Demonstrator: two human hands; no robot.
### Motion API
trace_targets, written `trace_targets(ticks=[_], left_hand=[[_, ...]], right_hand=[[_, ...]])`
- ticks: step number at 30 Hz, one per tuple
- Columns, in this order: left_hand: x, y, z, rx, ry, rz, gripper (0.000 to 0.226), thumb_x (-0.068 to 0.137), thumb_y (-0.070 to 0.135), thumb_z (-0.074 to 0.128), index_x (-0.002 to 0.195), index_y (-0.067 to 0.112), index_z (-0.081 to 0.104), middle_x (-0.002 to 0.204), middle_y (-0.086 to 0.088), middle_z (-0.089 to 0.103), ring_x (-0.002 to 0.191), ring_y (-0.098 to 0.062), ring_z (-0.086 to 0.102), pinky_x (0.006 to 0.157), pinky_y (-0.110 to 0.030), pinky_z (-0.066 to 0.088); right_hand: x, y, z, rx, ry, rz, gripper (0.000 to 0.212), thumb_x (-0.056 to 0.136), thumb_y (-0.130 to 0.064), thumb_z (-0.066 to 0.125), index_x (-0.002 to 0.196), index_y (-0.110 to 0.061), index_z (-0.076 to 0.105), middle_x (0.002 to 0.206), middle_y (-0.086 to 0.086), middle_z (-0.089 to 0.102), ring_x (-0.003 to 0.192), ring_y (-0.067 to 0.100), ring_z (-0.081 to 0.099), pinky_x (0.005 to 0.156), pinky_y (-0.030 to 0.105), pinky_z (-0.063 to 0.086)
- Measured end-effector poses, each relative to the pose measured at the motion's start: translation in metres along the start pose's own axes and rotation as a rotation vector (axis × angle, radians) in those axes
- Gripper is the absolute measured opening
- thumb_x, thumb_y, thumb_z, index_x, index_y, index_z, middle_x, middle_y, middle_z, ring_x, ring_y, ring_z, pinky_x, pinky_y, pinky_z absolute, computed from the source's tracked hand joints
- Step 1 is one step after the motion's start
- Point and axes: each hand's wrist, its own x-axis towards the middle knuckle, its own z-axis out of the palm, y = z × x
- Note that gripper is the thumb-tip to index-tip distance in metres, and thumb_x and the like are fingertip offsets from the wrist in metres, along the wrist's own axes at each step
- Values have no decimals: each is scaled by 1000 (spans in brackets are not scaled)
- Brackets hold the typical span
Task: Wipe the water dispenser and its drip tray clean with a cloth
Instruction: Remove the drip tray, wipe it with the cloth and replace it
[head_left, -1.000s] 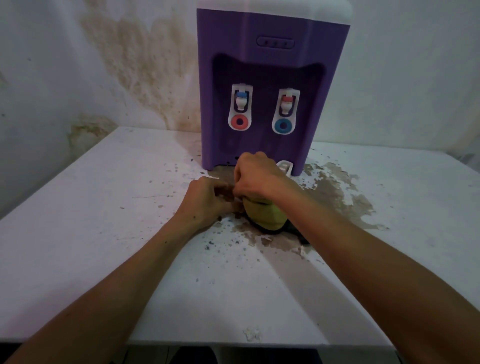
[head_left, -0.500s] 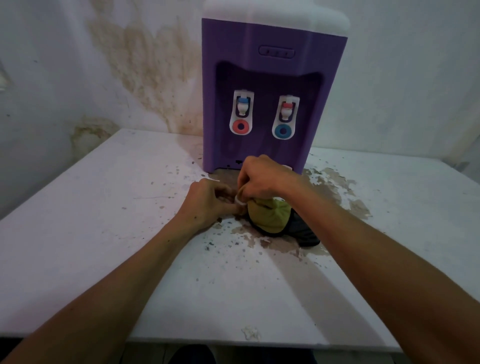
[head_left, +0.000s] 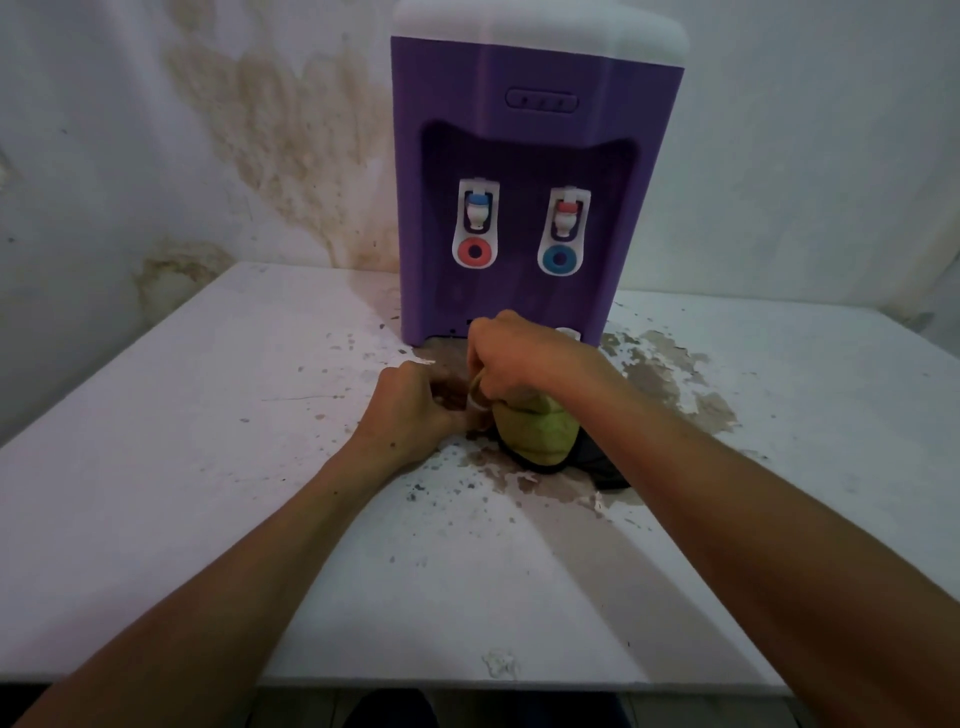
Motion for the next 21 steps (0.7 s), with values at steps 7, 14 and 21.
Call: trace_targets(ticks=[7, 14, 21], left_hand=[[4, -2, -2, 12, -38, -9, 33, 70, 42, 90, 95, 23, 82, 81, 13, 76, 73, 4, 68, 72, -16, 55], [0, 1, 0, 33, -14, -6, 31, 72, 41, 89, 96, 21, 81, 82, 11, 76, 73, 3, 68, 71, -15, 53], [-5, 5, 1, 21, -5, 41, 29, 74, 37, 88, 96, 20, 81, 83, 9, 77, 74, 2, 68, 72, -18, 54]], right_hand=[[9, 13, 17, 57, 126, -31, 20, 86, -16, 71, 102, -23, 62, 101, 1, 42, 103, 26, 54, 74, 34, 45], [2, 15, 22, 90, 120, -5, 23, 86, -18, 71, 107, -19, 61, 108, 4, 45, 103, 27, 54, 77, 37, 47], [9, 12, 6, 2, -25, -15, 27, 79, -26, 82, 83, -27, 56, 96, 1, 55, 87, 20, 59, 65, 30, 47]])
